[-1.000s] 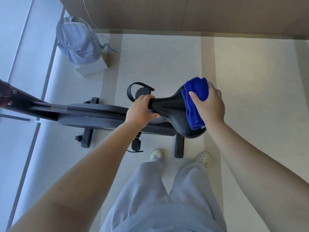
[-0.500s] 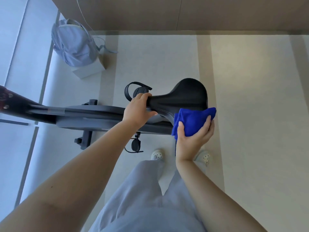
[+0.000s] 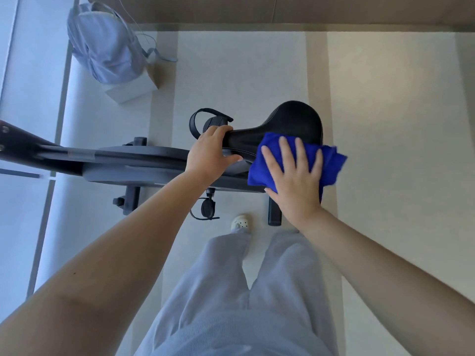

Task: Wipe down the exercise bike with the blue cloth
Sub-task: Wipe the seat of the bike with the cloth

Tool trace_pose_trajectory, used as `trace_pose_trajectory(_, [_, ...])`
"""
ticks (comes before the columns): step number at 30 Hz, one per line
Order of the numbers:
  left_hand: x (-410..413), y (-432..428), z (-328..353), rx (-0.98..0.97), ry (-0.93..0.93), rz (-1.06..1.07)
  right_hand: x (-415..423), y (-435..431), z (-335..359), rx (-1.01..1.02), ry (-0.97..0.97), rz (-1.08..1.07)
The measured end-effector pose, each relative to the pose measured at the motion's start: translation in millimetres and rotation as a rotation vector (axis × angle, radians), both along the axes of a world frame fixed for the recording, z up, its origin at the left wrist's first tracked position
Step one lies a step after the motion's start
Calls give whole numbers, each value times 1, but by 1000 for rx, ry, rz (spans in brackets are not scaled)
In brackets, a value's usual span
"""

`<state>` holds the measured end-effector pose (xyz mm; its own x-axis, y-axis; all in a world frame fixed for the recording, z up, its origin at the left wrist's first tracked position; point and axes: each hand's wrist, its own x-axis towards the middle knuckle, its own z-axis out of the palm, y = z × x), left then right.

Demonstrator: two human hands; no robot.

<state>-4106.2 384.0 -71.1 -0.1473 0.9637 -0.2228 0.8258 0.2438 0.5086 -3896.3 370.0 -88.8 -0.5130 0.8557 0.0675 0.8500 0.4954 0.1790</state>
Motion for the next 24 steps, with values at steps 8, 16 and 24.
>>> trace_pose_trajectory(8, [-4, 0, 2, -17, -17, -18, -11, 18, 6, -29, 31, 186])
trace_pose_trajectory(16, [-4, 0, 0, -2, -39, -8, 59, 25, 18, -129, 57, 309])
trace_pose_trajectory(24, [-7, 1, -2, -22, -33, -22, -2, 59, 20, -212, -13, 285])
